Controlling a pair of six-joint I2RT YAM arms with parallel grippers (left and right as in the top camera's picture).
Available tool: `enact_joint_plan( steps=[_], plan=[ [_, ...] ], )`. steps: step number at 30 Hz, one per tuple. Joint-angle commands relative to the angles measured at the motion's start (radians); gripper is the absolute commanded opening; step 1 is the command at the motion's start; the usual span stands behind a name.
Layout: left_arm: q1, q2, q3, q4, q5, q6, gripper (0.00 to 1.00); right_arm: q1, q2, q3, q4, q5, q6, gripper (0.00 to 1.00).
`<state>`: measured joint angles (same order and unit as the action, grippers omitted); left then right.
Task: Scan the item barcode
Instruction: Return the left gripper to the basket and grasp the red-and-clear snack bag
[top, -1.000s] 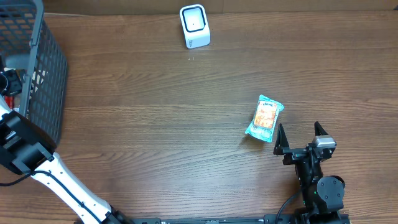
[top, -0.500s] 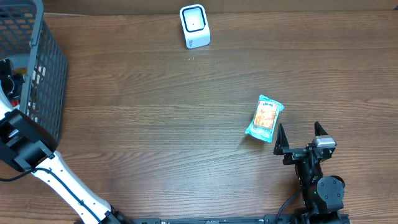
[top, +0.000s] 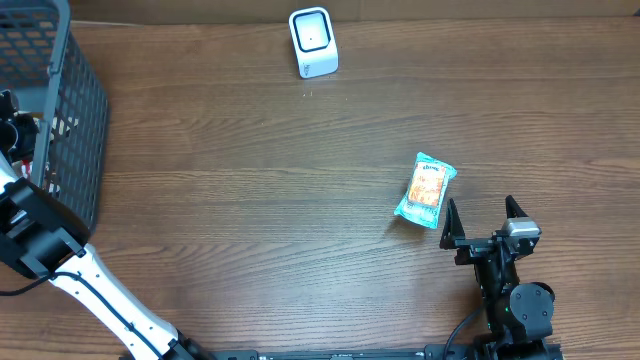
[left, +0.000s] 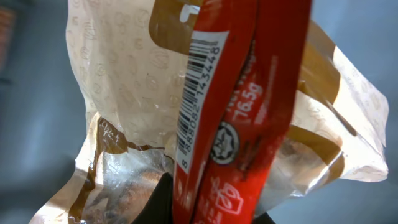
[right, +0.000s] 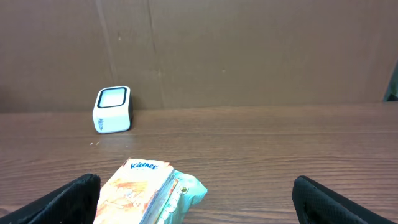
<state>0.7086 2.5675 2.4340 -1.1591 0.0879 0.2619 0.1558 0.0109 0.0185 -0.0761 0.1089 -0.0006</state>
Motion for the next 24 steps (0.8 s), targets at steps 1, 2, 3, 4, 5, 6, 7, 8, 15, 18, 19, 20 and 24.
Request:
enact_joint_plan(
  steps=[1, 2, 3, 4, 5, 6, 7, 8, 15, 18, 19, 20, 24],
  plan=[
    [-0.008, -0.062, -0.029, -0.010, 0.136, -0.060, 0.04, -0.004, -0.008, -0.011, 0.003, 0.002, -0.007, 1.00],
    [-0.006, -0.093, -0.029, -0.006, 0.146, -0.066, 0.04, -0.004, -0.008, -0.011, 0.003, 0.002, -0.007, 1.00],
    [-0.006, -0.125, -0.029, -0.003, 0.154, -0.073, 0.04, -0.004, -0.008, -0.011, 0.003, 0.002, -0.007, 1.00],
    [-0.006, -0.158, -0.029, 0.001, 0.155, -0.090, 0.04, -0.004, -0.008, -0.011, 0.003, 0.002, -0.007, 1.00],
    [-0.006, -0.189, -0.029, 0.006, 0.159, -0.106, 0.04, -0.004, -0.008, -0.011, 0.003, 0.002, -0.007, 1.00],
    [-0.006, -0.225, -0.029, 0.013, 0.163, -0.126, 0.04, -0.004, -0.008, -0.011, 0.003, 0.002, -0.007, 1.00],
    [-0.006, -0.266, -0.029, 0.020, 0.171, -0.147, 0.04, -0.004, -0.008, -0.011, 0.003, 0.002, -0.007, 1.00],
    [-0.006, -0.304, -0.029, 0.025, 0.172, -0.172, 0.04, -0.004, -0.008, -0.011, 0.003, 0.002, -0.007, 1.00],
    [-0.007, -0.547, -0.029, 0.034, 0.171, -0.302, 0.04, -0.004, -0.008, -0.011, 0.003, 0.002, -0.007, 1.00],
    [-0.008, -0.637, -0.029, 0.023, 0.175, -0.366, 0.04, -0.004, -0.008, -0.011, 0.003, 0.002, -0.007, 1.00],
    [-0.011, -0.664, -0.029, 0.012, 0.181, -0.380, 0.04, -0.004, -0.008, -0.011, 0.003, 0.002, -0.007, 1.00],
    [-0.014, -0.691, -0.029, -0.003, 0.204, -0.382, 0.04, -0.004, -0.008, -0.011, 0.003, 0.002, -0.007, 1.00],
    [-0.028, -0.764, -0.029, -0.075, 0.455, -0.382, 0.04, -0.004, -0.008, -0.011, 0.003, 0.002, -0.007, 1.00]
  ],
)
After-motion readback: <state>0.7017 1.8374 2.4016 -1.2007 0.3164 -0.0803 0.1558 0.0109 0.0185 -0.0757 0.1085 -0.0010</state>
